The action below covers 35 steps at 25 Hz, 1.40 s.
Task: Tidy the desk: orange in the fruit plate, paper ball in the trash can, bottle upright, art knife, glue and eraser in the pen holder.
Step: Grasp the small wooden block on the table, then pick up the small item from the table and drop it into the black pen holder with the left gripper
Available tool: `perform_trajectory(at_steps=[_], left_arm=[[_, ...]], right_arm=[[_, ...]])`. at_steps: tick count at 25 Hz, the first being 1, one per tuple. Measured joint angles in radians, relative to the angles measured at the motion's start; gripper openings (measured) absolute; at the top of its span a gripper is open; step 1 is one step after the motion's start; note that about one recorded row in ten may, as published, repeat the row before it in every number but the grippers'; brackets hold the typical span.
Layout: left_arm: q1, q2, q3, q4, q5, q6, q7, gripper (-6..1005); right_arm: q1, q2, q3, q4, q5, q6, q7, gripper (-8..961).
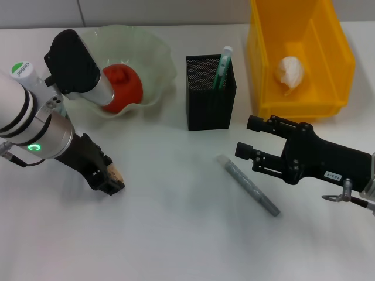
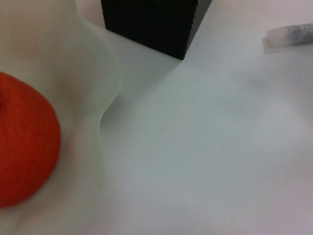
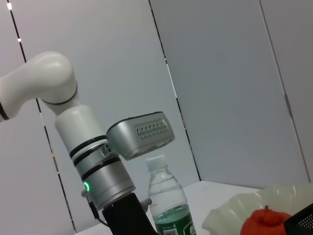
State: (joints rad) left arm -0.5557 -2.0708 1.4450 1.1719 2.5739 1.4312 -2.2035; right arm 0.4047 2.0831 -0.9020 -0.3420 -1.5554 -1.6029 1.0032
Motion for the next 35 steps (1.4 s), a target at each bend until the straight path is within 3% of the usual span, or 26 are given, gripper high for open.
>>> perform_trajectory(at_steps=[6,10,24,31,35], left_arm=[[-0.005,-0.002,0.007,-0.009,0.014,-0.002,-0.001,617],[-0.005,-0.003,0.01,-0.01,0.019,-0.002,-0.003,491],[-0.003,-0.003,0.005,0.004,0.008,0.01,-0.004,420],[0.013,0.002,-0.043,0.098,-0.134,0.019,0.034,419],[-0.005,0.0,-0.101,0.125,-0.293,-0.012,0.107,419]], right_arm=[[-0.002,0.0,0.0,0.0,0.0,-0.002,0.0,688],[-0.001,0.0,0.0,0.0,0.0,-0.002,0.0,688],[-0.005,0.0,0.002,0.0,0.0,-0.004,0.0,689],[-0.007,0.0,0.002,0.004,0.0,0.003,-0.002,688],[-0.007,0.0,0.001,0.012,0.0,0.005,-0.006,688]])
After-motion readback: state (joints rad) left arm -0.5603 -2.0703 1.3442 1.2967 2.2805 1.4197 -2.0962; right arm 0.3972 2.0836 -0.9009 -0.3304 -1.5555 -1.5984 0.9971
